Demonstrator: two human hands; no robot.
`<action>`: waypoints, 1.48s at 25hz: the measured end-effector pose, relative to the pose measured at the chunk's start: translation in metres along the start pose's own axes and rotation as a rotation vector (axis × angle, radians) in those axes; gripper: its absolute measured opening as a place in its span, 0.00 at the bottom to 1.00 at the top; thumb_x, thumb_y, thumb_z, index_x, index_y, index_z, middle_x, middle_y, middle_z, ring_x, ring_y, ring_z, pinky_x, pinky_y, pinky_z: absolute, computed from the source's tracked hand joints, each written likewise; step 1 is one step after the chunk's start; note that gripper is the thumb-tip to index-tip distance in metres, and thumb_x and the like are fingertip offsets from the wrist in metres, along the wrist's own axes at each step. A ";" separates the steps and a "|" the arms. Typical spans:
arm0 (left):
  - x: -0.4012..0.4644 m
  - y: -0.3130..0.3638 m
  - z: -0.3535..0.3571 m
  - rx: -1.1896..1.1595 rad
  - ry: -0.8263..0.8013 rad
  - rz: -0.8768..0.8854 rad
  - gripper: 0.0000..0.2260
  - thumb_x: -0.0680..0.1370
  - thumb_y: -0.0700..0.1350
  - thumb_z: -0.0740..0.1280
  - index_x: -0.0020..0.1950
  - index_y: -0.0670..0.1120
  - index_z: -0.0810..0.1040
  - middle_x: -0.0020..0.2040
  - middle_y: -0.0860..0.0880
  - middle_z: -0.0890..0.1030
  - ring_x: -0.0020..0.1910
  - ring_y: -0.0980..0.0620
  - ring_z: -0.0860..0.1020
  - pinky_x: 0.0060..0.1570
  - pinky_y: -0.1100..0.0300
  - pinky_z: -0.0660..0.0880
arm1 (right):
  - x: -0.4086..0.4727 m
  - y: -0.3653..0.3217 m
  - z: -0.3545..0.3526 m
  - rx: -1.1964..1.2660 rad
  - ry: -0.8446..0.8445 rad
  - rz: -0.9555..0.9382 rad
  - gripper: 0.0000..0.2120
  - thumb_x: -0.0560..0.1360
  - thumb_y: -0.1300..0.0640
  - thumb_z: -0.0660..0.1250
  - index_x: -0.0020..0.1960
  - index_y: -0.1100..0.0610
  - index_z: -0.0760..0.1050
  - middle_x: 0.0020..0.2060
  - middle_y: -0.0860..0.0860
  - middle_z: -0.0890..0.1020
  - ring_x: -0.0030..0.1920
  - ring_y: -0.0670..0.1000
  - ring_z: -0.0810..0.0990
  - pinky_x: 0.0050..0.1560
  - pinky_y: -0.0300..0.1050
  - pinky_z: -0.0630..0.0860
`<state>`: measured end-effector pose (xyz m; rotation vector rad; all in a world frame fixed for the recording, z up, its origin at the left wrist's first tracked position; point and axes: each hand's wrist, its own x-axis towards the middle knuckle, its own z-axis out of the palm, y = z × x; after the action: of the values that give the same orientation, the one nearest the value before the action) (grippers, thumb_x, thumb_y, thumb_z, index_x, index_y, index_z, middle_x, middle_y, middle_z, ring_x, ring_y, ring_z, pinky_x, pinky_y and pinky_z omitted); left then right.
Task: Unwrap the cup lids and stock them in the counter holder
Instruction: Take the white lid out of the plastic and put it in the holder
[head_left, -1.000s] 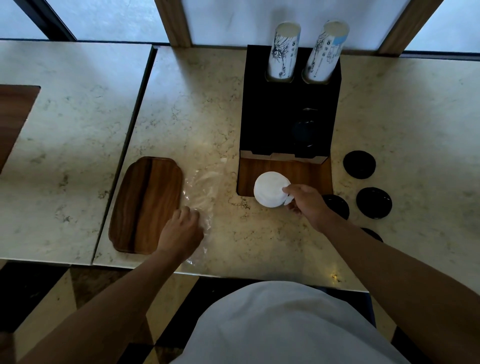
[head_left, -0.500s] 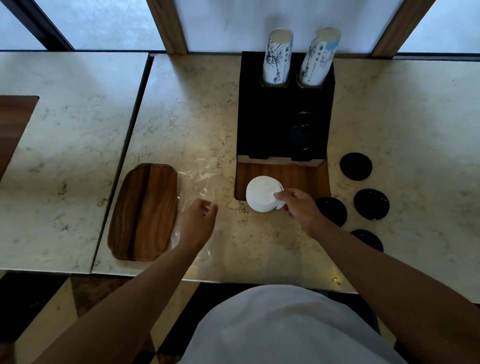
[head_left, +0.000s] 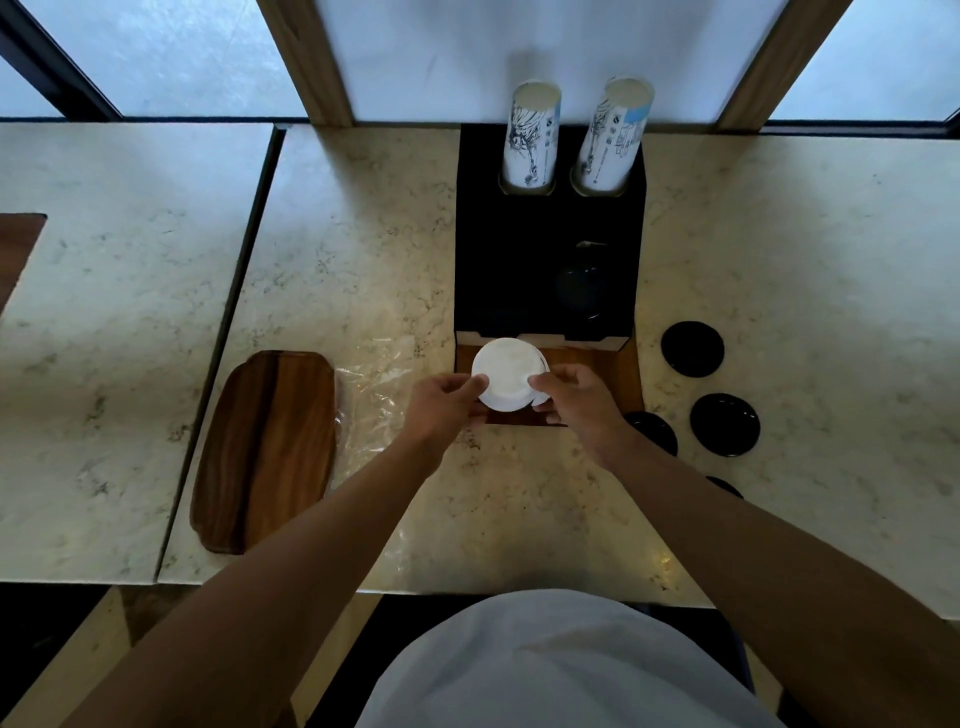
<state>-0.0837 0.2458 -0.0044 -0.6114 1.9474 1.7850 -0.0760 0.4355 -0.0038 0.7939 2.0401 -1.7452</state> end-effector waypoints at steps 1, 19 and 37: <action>0.003 0.006 0.001 0.006 0.021 0.016 0.13 0.80 0.47 0.72 0.58 0.40 0.83 0.49 0.43 0.86 0.46 0.46 0.87 0.45 0.55 0.85 | 0.004 -0.005 0.001 -0.027 0.012 -0.020 0.18 0.74 0.48 0.73 0.59 0.52 0.73 0.55 0.52 0.82 0.47 0.49 0.85 0.45 0.44 0.81; 0.073 0.083 0.032 0.056 0.171 -0.068 0.12 0.80 0.40 0.65 0.62 0.41 0.82 0.44 0.50 0.82 0.45 0.50 0.80 0.52 0.50 0.80 | 0.071 -0.071 0.036 -0.298 0.243 -0.290 0.19 0.82 0.54 0.63 0.70 0.57 0.67 0.63 0.60 0.78 0.57 0.59 0.81 0.47 0.47 0.81; 0.107 0.119 0.058 -0.358 0.055 -0.388 0.32 0.84 0.64 0.52 0.76 0.41 0.70 0.71 0.36 0.76 0.69 0.38 0.75 0.71 0.42 0.71 | 0.108 -0.077 0.058 -0.463 0.027 -0.123 0.30 0.79 0.57 0.64 0.76 0.64 0.57 0.70 0.63 0.70 0.67 0.64 0.73 0.58 0.52 0.76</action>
<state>-0.2392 0.3086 0.0241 -1.0839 1.4187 1.8792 -0.2138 0.3928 -0.0177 0.5552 2.4201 -1.2385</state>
